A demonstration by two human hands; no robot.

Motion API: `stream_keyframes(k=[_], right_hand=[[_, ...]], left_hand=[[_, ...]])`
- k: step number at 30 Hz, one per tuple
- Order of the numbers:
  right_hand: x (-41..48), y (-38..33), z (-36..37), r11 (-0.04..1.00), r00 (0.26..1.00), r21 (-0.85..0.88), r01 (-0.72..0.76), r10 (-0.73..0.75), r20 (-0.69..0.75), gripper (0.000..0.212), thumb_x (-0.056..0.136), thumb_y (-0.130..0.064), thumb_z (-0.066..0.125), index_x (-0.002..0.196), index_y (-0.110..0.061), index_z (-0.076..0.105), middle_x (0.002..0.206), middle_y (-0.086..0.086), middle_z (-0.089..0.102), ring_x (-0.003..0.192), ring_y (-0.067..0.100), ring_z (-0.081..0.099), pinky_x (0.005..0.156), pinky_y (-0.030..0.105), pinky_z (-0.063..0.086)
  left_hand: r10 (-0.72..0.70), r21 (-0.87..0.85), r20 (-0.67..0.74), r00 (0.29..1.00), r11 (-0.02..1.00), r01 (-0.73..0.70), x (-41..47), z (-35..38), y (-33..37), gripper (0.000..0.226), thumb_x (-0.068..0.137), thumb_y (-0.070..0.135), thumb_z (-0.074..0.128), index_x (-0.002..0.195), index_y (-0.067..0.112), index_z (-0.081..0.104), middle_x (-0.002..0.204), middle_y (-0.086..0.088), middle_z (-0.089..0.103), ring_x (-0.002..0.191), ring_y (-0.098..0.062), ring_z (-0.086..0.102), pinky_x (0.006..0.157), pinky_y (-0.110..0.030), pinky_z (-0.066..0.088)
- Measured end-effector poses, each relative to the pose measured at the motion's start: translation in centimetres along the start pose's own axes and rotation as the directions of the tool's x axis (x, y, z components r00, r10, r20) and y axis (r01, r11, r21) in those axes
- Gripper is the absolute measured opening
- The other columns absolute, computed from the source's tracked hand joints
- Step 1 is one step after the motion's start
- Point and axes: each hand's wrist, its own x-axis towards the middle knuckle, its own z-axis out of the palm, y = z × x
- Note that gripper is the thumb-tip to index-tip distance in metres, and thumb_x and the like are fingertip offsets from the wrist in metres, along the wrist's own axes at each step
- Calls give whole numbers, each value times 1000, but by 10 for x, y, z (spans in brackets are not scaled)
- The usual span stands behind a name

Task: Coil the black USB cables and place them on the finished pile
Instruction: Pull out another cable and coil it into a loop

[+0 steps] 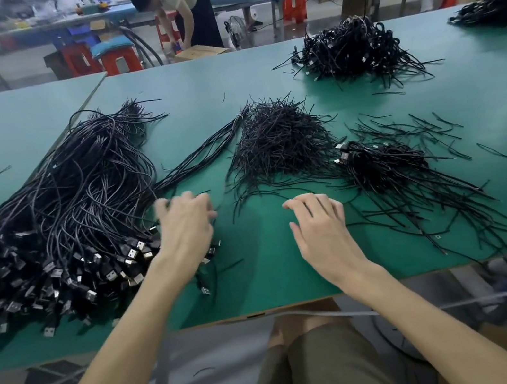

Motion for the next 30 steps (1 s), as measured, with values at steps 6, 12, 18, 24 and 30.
stream_keyframes(k=[6, 12, 18, 24, 30], right_hand=[[-1, -8, -7, 987, 994, 121, 109, -108, -20, 59, 98, -16, 63, 151, -6, 41, 146, 5, 50, 135, 22, 45, 111, 40, 36], [-2, -5, -9, 974, 997, 216, 72, -70, -16, 43, 98, -9, 62, 139, -4, 51, 138, 7, 56, 133, 24, 47, 109, 38, 37], [0, -4, -12, 993, 997, 104, 52, -45, -70, 10, 96, -13, 66, 101, -4, 65, 106, 7, 63, 102, 30, 57, 85, 42, 48], [4, 10, -20, 761, 933, 599, -249, 354, -63, 15, 100, -18, 61, 88, -9, 57, 92, -3, 55, 95, 21, 50, 86, 33, 42], [4, 12, -21, 710, 940, 663, -238, 340, -26, 15, 100, -17, 61, 87, -12, 57, 95, -8, 57, 95, 18, 53, 84, 21, 40]], left_hand=[[261, -300, 5, 965, 921, -248, -17, -7, 63, 19, 101, 23, 58, 88, 33, 49, 89, 16, 67, 76, -12, 54, 60, -34, 38], [339, -605, 76, 938, 763, -227, -20, -2, 74, 16, 101, 19, 60, 91, 30, 65, 73, 10, 65, 65, -5, 55, 63, -20, 44], [312, -682, 147, 939, 720, -133, -15, 0, 63, 13, 99, 27, 64, 91, 20, 71, 68, 5, 66, 54, -2, 47, 56, -16, 38], [168, -874, 97, 981, 486, 4, -6, -11, 51, 12, 98, 18, 68, 97, 7, 72, 60, 13, 61, 53, 1, 51, 54, -10, 41], [121, -906, 126, 985, 418, 65, -5, -15, 42, 12, 97, 21, 69, 96, 10, 75, 66, 1, 63, 62, -15, 48, 57, -23, 40]])
